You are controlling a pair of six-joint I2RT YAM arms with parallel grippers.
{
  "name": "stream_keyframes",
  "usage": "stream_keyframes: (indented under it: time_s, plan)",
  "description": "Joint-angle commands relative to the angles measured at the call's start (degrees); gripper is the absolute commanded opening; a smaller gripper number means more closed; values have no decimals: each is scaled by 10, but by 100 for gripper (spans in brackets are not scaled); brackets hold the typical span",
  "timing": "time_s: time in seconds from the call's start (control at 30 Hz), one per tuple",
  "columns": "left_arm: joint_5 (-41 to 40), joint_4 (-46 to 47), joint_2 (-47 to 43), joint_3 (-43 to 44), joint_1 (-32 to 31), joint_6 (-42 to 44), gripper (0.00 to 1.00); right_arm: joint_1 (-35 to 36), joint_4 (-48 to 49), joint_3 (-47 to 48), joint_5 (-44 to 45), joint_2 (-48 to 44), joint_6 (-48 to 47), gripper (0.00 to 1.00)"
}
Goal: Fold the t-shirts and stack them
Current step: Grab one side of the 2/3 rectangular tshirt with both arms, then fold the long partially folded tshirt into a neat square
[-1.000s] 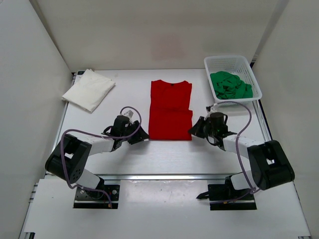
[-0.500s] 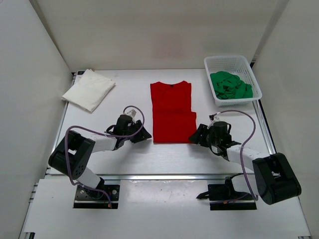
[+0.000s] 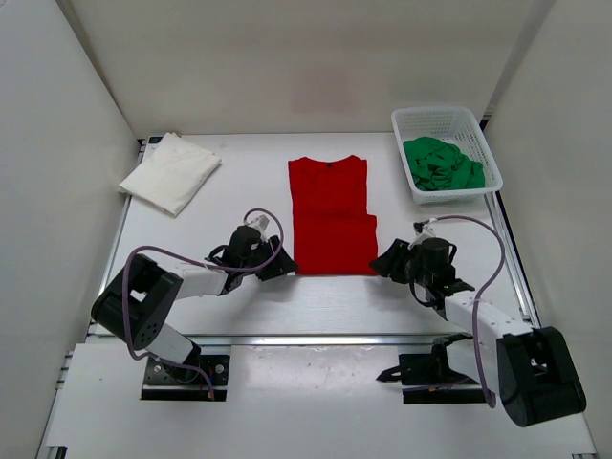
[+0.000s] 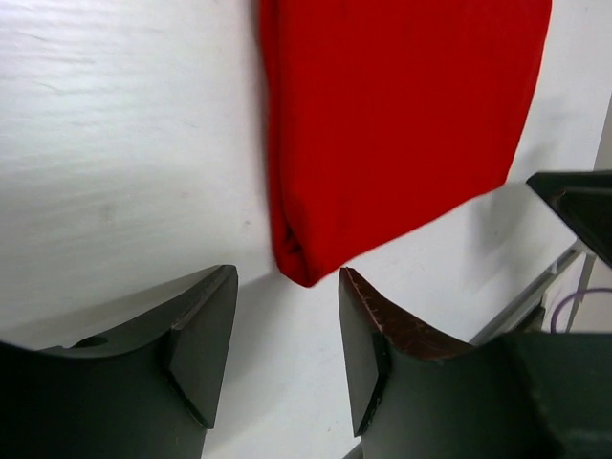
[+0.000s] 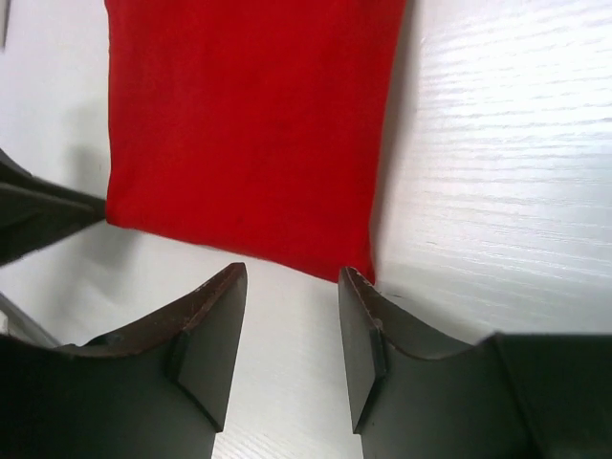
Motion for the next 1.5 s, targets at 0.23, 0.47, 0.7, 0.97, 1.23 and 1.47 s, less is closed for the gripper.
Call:
stream_keyframes:
  time_s: [0.23,0.47,0.7,0.97,1.23,1.47]
  plan:
    - [-14,-3,57,2,-38,-23,50,-32,-9,-11,7,40,-9,42]
    - [-22,8,64,9,-37,-29,29,-15,18,4,-11,104,-7,33]
    - [-36,-5,41,10,-40,-30,0,-7,27,9,-25,119,-4,2]
    - [-37,-77,-80,-43,-49,-12,0,52,-85,-23,4,-22,5,0]
    - [-47,-350,-345,-96,-92,6,0,218,-359,-4,119,-268,79,0]
    - [-29,-395,-443,56,-44,14,0,229,-376,160,124,-231,30,0]
